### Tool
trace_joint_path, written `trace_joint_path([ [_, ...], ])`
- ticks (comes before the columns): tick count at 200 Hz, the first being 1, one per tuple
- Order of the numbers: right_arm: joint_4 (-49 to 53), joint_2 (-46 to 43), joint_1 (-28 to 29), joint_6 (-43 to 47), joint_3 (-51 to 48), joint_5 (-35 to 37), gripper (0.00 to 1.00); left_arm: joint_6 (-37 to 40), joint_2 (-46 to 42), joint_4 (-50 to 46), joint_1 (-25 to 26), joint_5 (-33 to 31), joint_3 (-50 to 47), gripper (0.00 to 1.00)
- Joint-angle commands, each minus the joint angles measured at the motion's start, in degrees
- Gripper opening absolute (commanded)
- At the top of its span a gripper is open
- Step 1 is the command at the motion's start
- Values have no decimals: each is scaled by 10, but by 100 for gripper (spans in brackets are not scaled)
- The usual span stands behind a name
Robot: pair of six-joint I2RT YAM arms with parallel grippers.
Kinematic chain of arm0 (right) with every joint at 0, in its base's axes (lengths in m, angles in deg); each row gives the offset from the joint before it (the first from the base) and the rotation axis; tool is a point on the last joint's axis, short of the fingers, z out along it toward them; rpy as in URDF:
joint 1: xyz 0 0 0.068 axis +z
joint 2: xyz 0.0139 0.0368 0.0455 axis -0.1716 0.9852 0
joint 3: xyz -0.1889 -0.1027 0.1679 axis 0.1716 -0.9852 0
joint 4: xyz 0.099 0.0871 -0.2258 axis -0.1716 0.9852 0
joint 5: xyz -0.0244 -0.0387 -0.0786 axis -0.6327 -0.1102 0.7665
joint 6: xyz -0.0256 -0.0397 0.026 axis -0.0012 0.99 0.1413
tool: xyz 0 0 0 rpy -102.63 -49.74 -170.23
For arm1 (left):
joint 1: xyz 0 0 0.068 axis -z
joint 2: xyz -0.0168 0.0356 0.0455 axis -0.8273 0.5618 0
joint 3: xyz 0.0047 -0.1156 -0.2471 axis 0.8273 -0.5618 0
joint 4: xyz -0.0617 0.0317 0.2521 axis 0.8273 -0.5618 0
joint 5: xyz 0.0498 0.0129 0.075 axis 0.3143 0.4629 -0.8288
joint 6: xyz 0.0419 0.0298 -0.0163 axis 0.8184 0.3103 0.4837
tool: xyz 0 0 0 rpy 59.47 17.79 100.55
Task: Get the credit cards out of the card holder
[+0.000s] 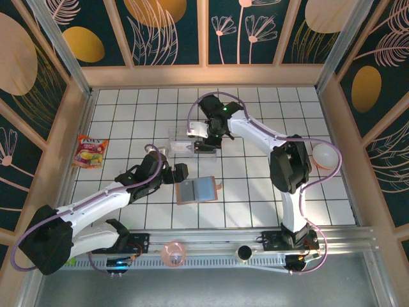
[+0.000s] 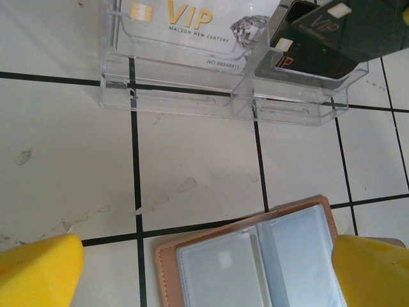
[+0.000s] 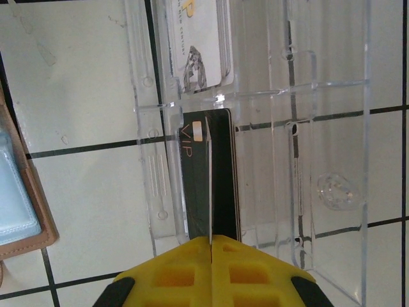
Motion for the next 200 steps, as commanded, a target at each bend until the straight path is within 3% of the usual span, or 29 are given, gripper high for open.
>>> trace_joint_path([
  [1,2,12,9,16,-10,8,0,1,4,3,-4,0,4,99],
  [81,-21,36,19,1,-15,14,2,7,4,15,-4,21,2,99],
  [99,-38,36,19,-15,-6,22,17,3,-2,22,-4,26,-6,99],
  [124,-49,21,18,-58,41,-6,29,-6,-19,31,-4,27,-20,99],
  [145,-67,-3,21,-110,64,-44,34,-19,-41,39,-4,25,-35,99],
  [165,-150,-52,29,-183,20,-78,41,-30,-69,46,-4,18,-52,99],
  [200,-353,-136,64,-393,-126,-33,43,-52,-121,59,-4,7,-95,99],
])
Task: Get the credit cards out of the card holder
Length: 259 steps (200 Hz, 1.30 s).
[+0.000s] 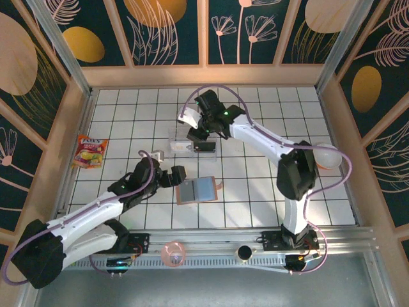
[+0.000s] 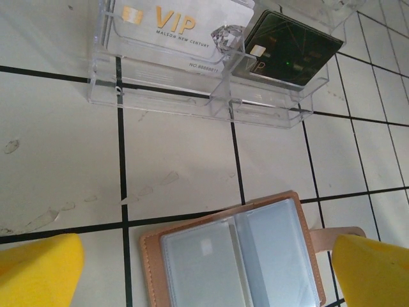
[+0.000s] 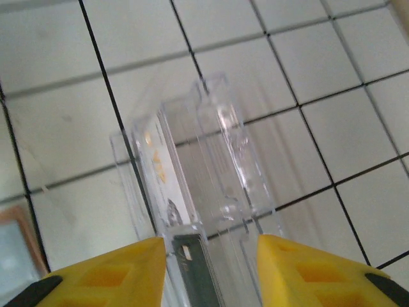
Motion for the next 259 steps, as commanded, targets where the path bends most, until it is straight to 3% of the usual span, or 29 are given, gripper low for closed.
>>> trace_joint_path([
  [1,-155,-59,27,-186,-72,5,43,-27,-31,19,-4,-12,-30,99],
  [19,-228,-105,56,-303,-159,58,44,-42,-62,16,-4,-23,-52,99],
  [37,-262,-144,82,-389,-250,62,44,-60,-102,12,-4,-29,-77,99],
  [76,-252,-150,167,-474,-364,93,43,-98,-185,7,-4,-27,-132,99],
  [142,-209,-50,247,-493,-335,167,42,-111,-236,1,-4,-11,-161,99],
  [187,-180,-25,271,-483,-320,206,43,-107,-236,-5,-4,-3,-159,99],
  [225,-161,14,285,-483,-309,223,43,-108,-234,-4,-4,3,-158,93],
  [245,-161,25,288,-486,-313,224,39,-109,-231,-3,-4,6,-158,89],
  [259,-164,26,287,-491,-320,225,30,-108,-229,-2,-4,7,-160,87],
])
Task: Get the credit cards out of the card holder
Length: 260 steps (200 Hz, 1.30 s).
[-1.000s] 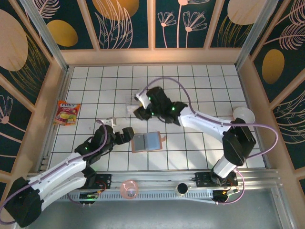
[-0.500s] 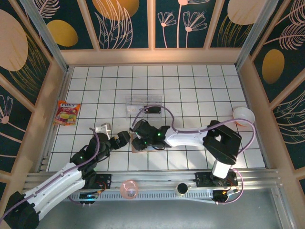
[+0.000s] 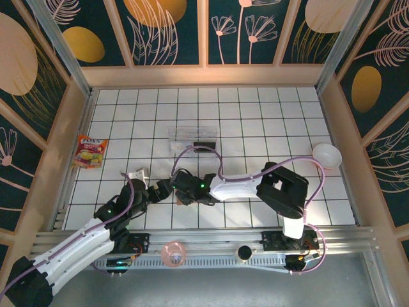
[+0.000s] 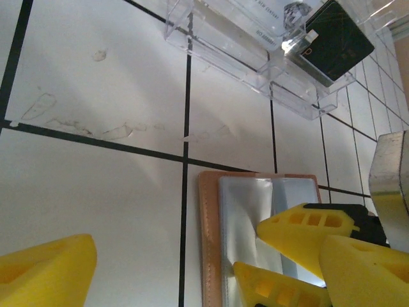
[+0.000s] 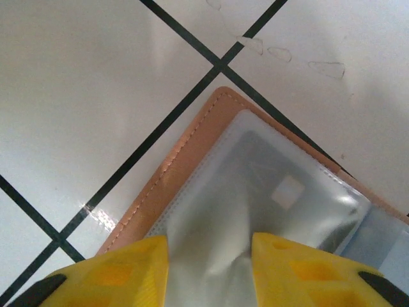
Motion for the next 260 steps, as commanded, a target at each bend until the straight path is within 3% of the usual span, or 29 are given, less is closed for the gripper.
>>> trace_joint_path([
  [1,22,23,13,-4,-3,6,30,-4,0,21,-1,15,3,87],
  [21,4,12,9,-15,-18,6,14,-1,10,28,-1,21,3,79],
  [50,-47,-21,2,-33,-50,5,0,9,38,50,-1,41,2,63],
  [97,-152,-80,-8,-52,-112,-5,0,24,125,133,-1,95,8,23],
  [121,-182,-98,-10,-54,-133,-8,0,30,170,167,0,105,15,11],
  [168,-213,-118,-10,-63,-155,-10,1,49,260,215,0,116,40,5],
  [222,-236,-172,-10,-83,-190,-2,33,56,338,262,15,138,66,6],
  [260,-208,-250,-11,-119,-228,74,36,50,366,265,69,133,95,8],
])
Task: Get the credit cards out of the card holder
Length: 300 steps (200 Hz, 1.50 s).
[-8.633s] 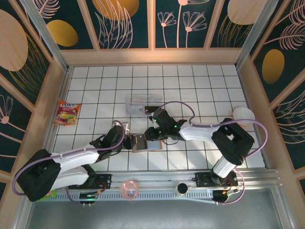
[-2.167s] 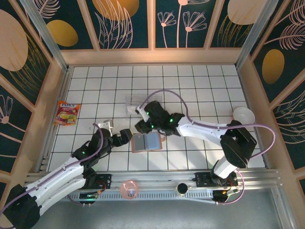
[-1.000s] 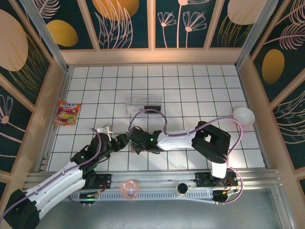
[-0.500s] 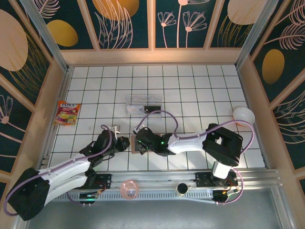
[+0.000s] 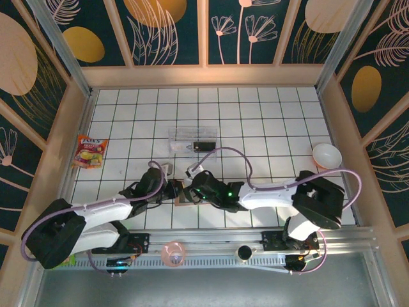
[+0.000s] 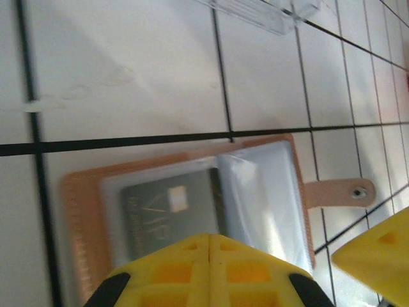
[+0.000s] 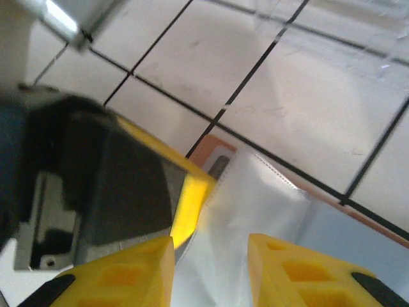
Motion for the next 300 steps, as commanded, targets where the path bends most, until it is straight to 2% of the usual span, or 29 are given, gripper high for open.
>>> trace_joint_path([
  [1,7,-54,-3,-35,-22,67,36,4,14,28,30,7,27,8],
  [53,67,-154,-7,-79,-63,127,34,9,100,47,82,47,78,10],
  [109,91,-169,-12,-117,-82,129,33,29,185,31,102,74,137,11],
  [137,96,-158,-21,-122,-79,107,28,21,110,11,101,8,109,14],
  [158,79,-139,-32,-108,-76,53,21,19,24,-27,98,-53,87,16],
  [171,74,-119,-33,-95,-66,30,17,18,-18,-42,89,-70,71,16],
  [199,57,-73,-33,-66,-40,-26,16,24,-65,-85,63,-82,47,14],
  [230,76,-17,-32,-62,-15,-56,14,26,-94,-100,45,-80,19,20],
  [268,100,21,-33,-103,-32,-50,11,33,-76,-93,40,-70,5,19],
  [300,136,29,-32,-144,-44,-4,8,36,-70,-94,36,-73,-1,19],
])
